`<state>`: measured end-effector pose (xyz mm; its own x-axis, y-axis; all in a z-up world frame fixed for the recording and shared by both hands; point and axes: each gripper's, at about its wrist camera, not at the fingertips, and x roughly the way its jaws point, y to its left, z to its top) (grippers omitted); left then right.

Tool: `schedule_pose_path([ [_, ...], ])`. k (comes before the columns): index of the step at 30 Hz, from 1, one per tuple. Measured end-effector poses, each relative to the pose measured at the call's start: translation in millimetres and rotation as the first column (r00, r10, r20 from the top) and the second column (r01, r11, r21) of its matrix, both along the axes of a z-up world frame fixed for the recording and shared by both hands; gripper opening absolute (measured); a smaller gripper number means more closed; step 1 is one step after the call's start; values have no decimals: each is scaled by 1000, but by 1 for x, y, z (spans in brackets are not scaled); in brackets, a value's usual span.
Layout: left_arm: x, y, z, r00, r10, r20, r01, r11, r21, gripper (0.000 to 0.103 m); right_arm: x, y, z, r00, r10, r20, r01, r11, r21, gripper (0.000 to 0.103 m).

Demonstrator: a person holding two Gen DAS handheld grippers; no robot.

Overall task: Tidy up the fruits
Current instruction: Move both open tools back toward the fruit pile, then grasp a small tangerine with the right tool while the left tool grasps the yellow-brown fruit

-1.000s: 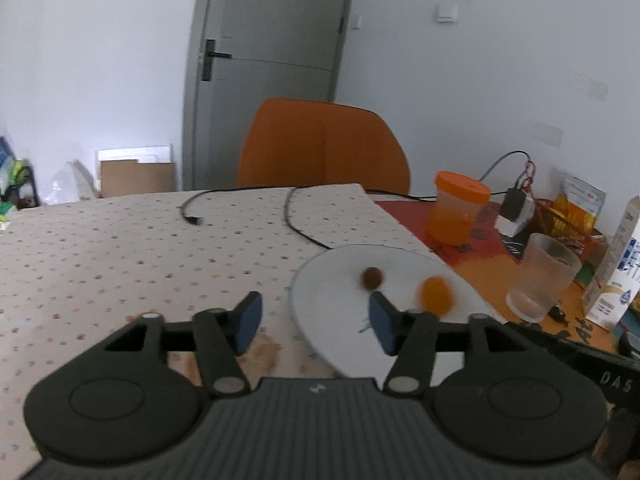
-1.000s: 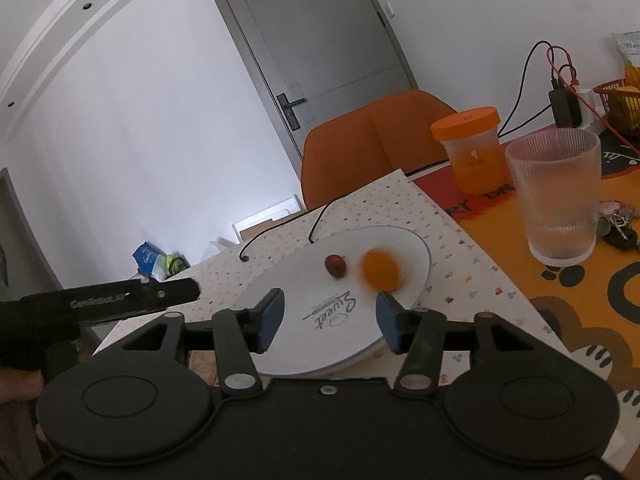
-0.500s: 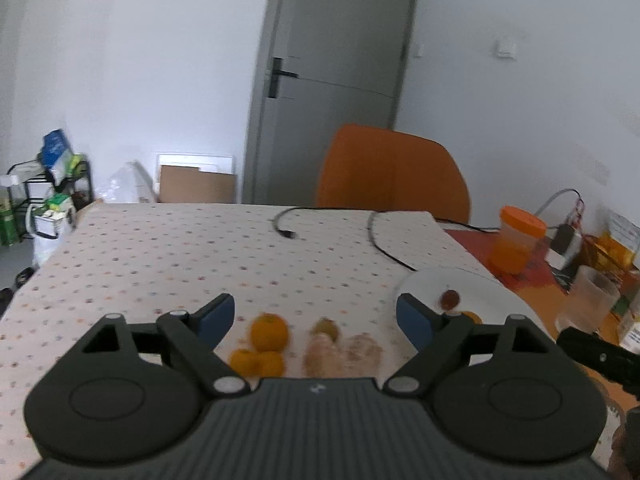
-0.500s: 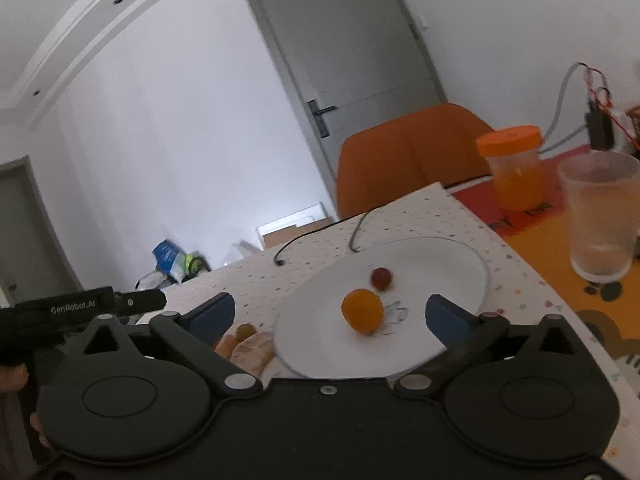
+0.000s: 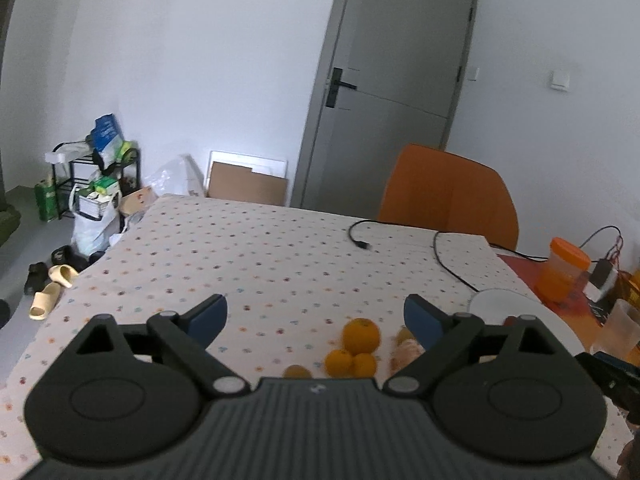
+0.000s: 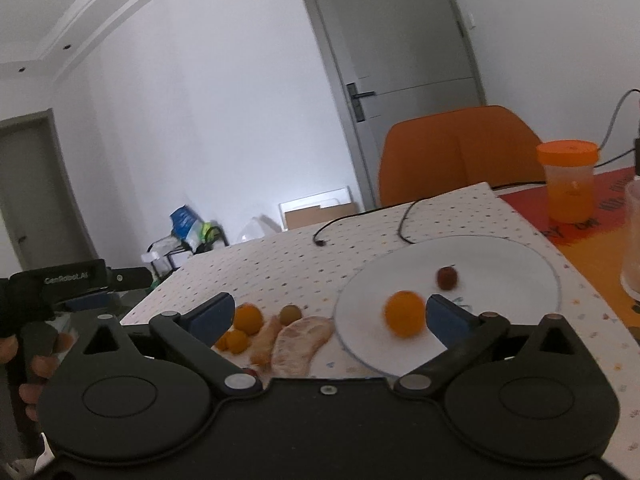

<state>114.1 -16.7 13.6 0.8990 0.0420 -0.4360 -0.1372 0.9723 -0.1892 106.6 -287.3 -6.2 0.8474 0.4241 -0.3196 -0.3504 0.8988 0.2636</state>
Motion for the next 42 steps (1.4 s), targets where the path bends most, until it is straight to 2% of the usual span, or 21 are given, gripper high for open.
schedule_pose_path([
  [13,-7,26,-16,999,26,-22,-27,998,-53,92,6,36,2,996,82,-32,-84,995,-58,103],
  [16,-5,29,-21,999,21,-29,-23,997,-69,91,8,45,3,994,106,-31,-108,992,-70,97],
  [18,-4,30,-24,999,22,-33,-24,997,-74,90,10,52,3,991,129,-30,-131,988,-79,89],
  [21,-1,30,-30,999,20,-46,-24,996,-86,83,13,62,2,986,161,-38,-164,982,-90,78],
  [26,5,28,-39,998,10,-68,-17,995,-103,76,20,74,-1,978,197,-64,-203,974,-98,68],
  [30,12,25,-48,996,-6,-89,-4,993,-116,63,28,81,-4,973,214,-88,-222,970,-99,57],
  [33,17,23,-55,994,-20,-106,5,991,-132,58,34,85,-5,970,222,-102,-232,968,-96,49],
  [35,21,22,-60,993,-25,-116,10,991,-134,57,37,88,-5,967,232,-106,-242,966,-96,48],
  [38,27,21,-67,990,-31,-134,12,990,-144,50,42,93,-6,964,244,-108,-255,961,-104,45],
  [41,33,21,-73,988,-39,-151,15,988,-155,38,48,99,-7,959,256,-122,-269,958,-102,43],
  [42,34,21,-75,986,-39,-159,14,987,-157,30,49,100,-8,958,259,-126,-272,957,-104,43],
])
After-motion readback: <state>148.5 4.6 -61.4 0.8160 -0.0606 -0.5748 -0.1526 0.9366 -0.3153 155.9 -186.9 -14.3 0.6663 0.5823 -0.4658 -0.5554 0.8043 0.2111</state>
